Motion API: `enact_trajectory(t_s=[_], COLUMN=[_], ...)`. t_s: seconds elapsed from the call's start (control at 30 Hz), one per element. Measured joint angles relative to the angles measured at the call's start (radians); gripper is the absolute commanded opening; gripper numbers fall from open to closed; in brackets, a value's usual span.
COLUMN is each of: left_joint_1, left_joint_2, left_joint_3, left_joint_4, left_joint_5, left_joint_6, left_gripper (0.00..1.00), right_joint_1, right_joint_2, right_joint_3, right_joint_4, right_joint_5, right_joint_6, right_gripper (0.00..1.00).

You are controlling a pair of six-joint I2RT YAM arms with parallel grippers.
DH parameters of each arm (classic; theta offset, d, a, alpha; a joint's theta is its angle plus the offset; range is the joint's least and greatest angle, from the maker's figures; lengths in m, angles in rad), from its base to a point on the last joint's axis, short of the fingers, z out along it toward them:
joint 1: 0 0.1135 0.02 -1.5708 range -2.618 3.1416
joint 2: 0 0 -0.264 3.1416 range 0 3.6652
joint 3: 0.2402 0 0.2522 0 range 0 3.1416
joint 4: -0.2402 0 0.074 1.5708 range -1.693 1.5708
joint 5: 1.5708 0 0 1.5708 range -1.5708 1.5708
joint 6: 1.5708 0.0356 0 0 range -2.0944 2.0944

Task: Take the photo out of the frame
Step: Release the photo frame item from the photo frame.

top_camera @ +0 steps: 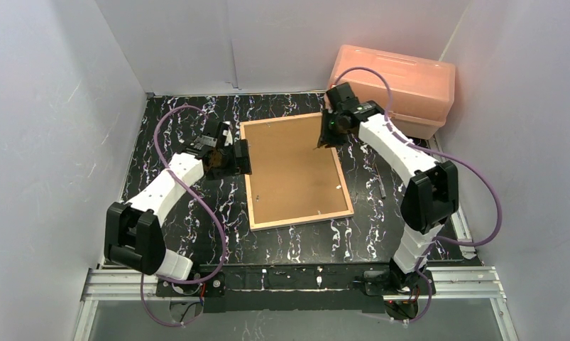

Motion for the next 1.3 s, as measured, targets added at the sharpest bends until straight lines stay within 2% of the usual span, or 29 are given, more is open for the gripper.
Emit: enact_trajectory(t_s=[0.33,0.87,0.97,1.3], left_joint_1=[0.007,0.007,0.007,0.007], left_joint_2=[-0.076,0.039,0.092,0.267], left_joint_3=[-0.045,-0.044,-0.037,0.029], left_joint_4=[0.018,0.003,-0.01,-0.071], left_joint_5=[0.074,0.048,0.054,0.08], left_joint_6=[0.005,-0.04,-0.04,-0.041], left_gripper=[0.98,0.98,0.89,0.65], right_joint_1=[-0.188,-0.226,-0.226,-0.227], right_joint_2=[-0.093,-0.217,-0.233,-0.282], right_joint_3=[-0.167,-0.238,-0.252,-0.273], right_joint_4=[0.006,0.041,0.05,0.064], right_joint_5=[-0.084,-0.193,-0.209,-0.245], right_joint_6=[0.044,0.017,0.016,0.018], right_gripper=[0.01,0.01,0.01,0.01])
